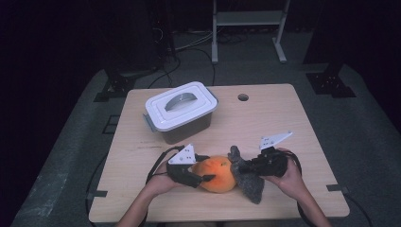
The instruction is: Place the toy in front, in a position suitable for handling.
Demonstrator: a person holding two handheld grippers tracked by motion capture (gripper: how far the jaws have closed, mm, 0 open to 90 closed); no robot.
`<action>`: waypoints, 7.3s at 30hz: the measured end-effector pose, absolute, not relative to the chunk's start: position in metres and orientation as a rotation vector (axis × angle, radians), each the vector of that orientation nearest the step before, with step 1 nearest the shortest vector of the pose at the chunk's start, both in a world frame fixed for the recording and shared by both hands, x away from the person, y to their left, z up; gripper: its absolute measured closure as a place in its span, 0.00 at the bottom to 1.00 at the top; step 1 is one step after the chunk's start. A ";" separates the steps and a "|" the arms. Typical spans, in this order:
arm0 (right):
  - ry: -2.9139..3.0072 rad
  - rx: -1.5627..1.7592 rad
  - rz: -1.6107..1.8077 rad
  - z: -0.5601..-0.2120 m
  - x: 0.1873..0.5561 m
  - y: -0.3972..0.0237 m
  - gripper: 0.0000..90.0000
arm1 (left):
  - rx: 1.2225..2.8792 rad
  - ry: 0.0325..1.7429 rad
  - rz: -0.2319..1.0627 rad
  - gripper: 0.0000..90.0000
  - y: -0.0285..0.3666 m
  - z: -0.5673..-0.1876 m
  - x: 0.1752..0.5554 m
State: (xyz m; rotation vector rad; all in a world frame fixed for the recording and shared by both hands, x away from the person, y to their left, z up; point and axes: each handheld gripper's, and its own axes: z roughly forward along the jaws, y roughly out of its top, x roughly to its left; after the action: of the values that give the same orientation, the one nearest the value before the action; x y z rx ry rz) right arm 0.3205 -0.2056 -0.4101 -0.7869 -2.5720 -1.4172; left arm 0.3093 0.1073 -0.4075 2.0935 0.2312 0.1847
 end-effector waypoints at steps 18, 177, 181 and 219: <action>-2.589 -0.731 -1.413 -0.407 0.315 -0.192 0.83 | 2.096 0.309 0.100 0.12 0.102 -0.411 0.315; -2.518 -0.686 -1.508 -0.401 0.311 -0.181 0.82 | 2.066 0.249 0.086 0.35 0.101 -0.408 0.310; -2.510 -0.688 -1.483 -0.407 0.311 -0.186 0.82 | 2.050 0.245 0.051 0.28 0.104 -0.406 0.312; -2.511 -0.700 -1.599 -0.385 0.309 -0.192 0.82 | 2.064 0.288 0.096 0.40 0.096 -0.409 0.312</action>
State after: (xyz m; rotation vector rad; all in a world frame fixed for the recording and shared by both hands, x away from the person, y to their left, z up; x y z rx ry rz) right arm 0.3093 -0.1924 -0.3847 -0.6997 -2.5113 -1.5994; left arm 0.3118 0.0960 -0.4092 2.0642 0.2881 0.0960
